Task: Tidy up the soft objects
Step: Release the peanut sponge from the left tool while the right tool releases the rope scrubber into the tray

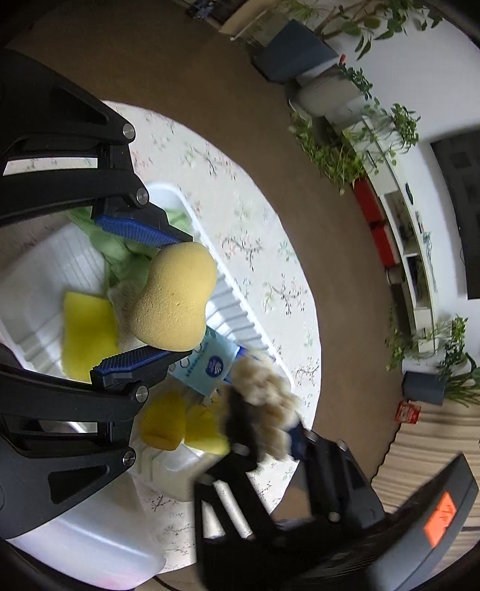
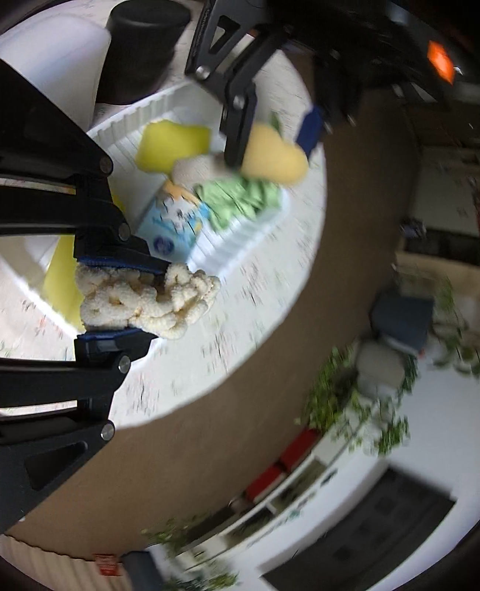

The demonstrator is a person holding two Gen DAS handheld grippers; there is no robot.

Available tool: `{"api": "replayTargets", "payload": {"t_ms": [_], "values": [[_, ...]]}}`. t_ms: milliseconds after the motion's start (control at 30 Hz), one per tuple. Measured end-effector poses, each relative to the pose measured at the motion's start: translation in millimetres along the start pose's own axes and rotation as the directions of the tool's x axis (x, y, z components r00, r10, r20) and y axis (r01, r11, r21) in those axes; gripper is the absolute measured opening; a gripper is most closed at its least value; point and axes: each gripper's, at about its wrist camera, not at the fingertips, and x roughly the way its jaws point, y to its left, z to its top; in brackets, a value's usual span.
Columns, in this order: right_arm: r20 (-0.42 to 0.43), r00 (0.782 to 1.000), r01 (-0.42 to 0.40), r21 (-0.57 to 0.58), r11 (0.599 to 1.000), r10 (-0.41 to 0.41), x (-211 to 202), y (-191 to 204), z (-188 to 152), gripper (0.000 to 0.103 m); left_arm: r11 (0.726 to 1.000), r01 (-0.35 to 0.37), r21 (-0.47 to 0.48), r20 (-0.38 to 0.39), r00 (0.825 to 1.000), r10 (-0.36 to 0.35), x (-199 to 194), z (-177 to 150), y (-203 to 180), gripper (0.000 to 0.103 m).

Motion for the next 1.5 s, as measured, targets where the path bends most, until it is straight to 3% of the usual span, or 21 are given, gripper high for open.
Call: {"api": "replayTargets", "payload": {"t_ms": [167,533,667,867,1000,1200,1267,1367,1500], "values": [[-0.036,0.998,-0.054,-0.059,0.997,0.052,22,16,-2,0.027,1.0,0.005,0.027,-0.037,0.999,-0.004,17,-3,-5,0.048],[-0.058,0.996,-0.079,-0.093,0.993,0.073,43,31,-13,0.031,1.0,0.008,0.015,-0.081,0.997,-0.006,30,-8,-8,0.054],[-0.055,0.995,-0.086,-0.099,0.991,0.08,41,32,-15,0.04,1.0,-0.01,0.016,-0.076,0.997,0.011,30,-9,-9,0.068],[-0.032,0.997,-0.073,-0.091,0.993,0.07,34,32,-16,0.061,1.0,-0.02,0.0,-0.044,0.999,0.02,18,-8,-5,0.087],[-0.002,0.998,-0.06,-0.073,0.995,0.06,25,28,-15,0.076,0.999,-0.034,-0.025,-0.008,0.999,0.034,5,-5,1,0.09],[0.062,0.997,-0.046,-0.025,0.999,0.047,3,14,-14,0.087,0.995,-0.063,-0.079,0.04,0.997,0.066,-16,-11,13,0.095],[0.091,0.995,-0.042,-0.003,0.999,0.042,-5,8,-14,0.09,0.993,-0.075,-0.095,0.062,0.995,0.081,-26,-14,14,0.103],[0.133,0.991,-0.029,0.044,0.999,0.023,-19,-3,-18,0.103,0.989,-0.089,-0.119,0.101,0.99,0.101,-41,-19,14,0.103],[0.183,0.983,0.008,0.116,0.993,-0.029,-42,-17,-23,0.103,0.971,-0.149,-0.185,0.159,0.971,0.18,-70,-29,13,0.103]]}}
